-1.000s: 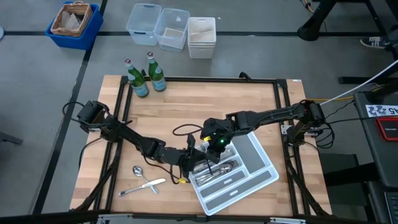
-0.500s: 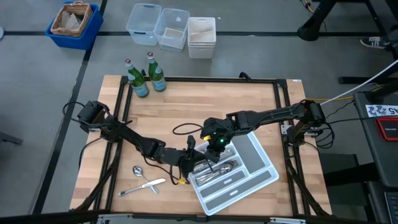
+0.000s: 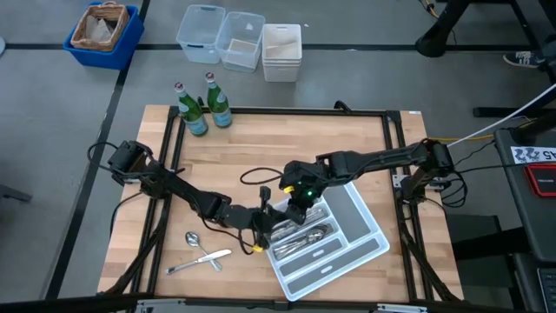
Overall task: Sort silverware
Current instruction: Put the silver fork into the white silverware tray
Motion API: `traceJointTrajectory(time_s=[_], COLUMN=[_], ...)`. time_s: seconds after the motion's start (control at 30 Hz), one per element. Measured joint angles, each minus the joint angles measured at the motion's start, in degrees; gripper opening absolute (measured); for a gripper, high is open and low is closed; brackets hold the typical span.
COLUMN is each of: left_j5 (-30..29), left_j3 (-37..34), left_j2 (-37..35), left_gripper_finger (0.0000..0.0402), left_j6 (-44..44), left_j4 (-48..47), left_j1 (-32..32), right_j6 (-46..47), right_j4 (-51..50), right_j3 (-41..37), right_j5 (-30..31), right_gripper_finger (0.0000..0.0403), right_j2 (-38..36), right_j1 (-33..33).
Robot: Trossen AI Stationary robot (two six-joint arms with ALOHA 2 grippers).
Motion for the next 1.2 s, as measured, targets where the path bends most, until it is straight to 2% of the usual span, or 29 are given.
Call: traceJointTrajectory(time_s=[0.1,0.37,0.57,0.7,0.9,1.07,1.2], left_j5=[-0.31,-4.55,-11.22,-17.21,-25.7,-26.03,-24.5], left_j3=[0.03,0.03,0.03,0.03,0.03,0.01,0.01], left_j2=[-0.09,-0.09,-0.09,-0.09,-0.09,-0.11,-0.11], left_gripper_finger=[0.0002,0.0001,0.0001,0.0001,0.0001,0.0,0.0], left_j6=[-7.77,-24.63,-43.2,-50.2,-54.58,-49.17,-46.64], left_j4=[-0.04,-0.34,-0.49,0.0,5.96,14.89,18.55], left_j1=[-0.03,-0.44,-0.26,-0.26,-0.02,0.69,1.57], right_j6=[-3.06,-9.08,-8.8,-8.71,-6.77,-3.84,-1.78], right_j4=[-5.43,-24.44,-33.74,-35.72,-37.14,-38.19,-38.62], right_j3=[2.86,12.69,16.41,17.52,17.55,17.55,16.51], right_j5=[4.91,23.13,29.04,29.49,30.1,33.19,38.78], right_gripper_finger=[0.0,0.0,0.0001,0.0001,0.0001,0.0001,0.0001], right_j2=[-0.24,-1.2,-1.2,-1.64,-4.66,-10.73,-17.47], right_j1=[-0.04,0.03,0.06,0.32,3.57,7.14,10.03])
